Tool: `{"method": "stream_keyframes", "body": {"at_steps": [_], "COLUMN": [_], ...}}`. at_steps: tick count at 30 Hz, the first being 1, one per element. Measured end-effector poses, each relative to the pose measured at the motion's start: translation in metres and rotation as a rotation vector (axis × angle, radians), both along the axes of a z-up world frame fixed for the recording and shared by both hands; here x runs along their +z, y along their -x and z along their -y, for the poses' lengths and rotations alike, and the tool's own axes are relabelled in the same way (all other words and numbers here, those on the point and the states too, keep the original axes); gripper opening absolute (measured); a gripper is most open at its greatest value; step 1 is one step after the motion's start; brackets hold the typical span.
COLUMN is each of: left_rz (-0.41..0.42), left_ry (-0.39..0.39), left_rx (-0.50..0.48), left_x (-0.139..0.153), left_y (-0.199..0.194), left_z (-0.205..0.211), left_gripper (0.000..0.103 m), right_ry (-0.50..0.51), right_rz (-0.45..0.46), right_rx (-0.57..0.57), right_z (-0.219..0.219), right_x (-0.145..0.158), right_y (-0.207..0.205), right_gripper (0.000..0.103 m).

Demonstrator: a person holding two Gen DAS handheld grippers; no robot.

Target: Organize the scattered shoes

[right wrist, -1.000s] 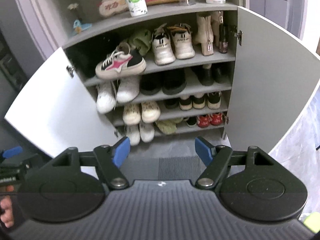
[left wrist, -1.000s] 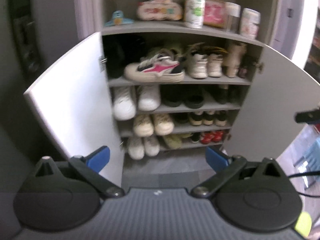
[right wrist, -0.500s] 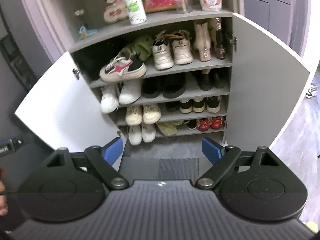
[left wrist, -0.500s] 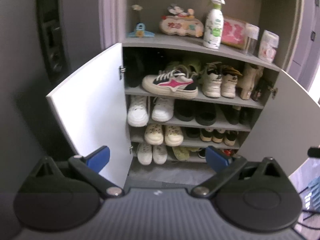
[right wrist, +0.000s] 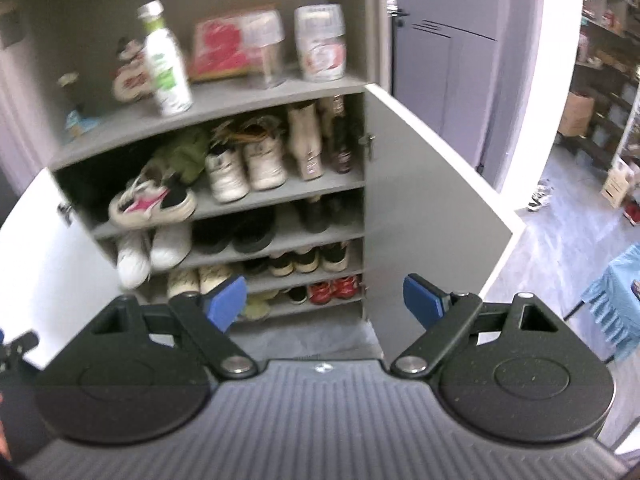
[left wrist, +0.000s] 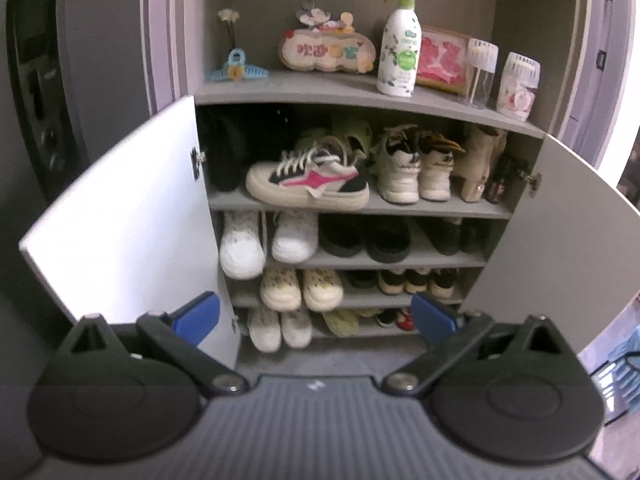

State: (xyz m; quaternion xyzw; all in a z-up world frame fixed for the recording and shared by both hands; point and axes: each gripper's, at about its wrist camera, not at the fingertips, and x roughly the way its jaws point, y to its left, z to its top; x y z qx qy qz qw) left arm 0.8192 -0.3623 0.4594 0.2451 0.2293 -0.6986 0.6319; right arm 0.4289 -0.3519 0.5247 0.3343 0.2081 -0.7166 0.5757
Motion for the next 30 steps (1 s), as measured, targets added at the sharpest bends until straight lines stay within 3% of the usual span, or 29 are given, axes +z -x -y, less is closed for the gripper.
{"method": "stream_keyframes", "body": {"at_steps": [3,13,16,21,26,30], "left_rz": [0.047,0.072,0.122,0.191,0.285,0.308], "left_ry": [0.032,0.193,0.33,0.479,0.524,0.521], "left_rx": [0.021,0.119,0.118,0.186,0.292,0.327], "left_x": [0.011,0.068,0.1,0.171,0.225,0.24], "left_y": [-0.003,0.014,0.015,0.003,-0.009,-0.019], "left_z": [0.021,0.11,0.171,0.285,0.369,0.403], "left_gripper": [0.103,0.103,0.103,0.102,0.102,0.102], "right_ry": [0.0,0.002,0.002,-0.005,-0.029,-0.075], "right_rz": [0.017,0.074,0.091,0.072,0.064,0.059], "right_rx": [0.034,0.152,0.187,0.251,0.203,0.129], "right_z": [0.018,0.079,0.098,0.112,0.096,0.076], "right_x": [-0.007,-0.031,-0.038,-0.033,-0.039,-0.055], "right_y": [0.0,0.0,0.0,0.003,0.017,0.034], "right_gripper": [0.088,0.088,0.088,0.088,0.088,0.088]}}
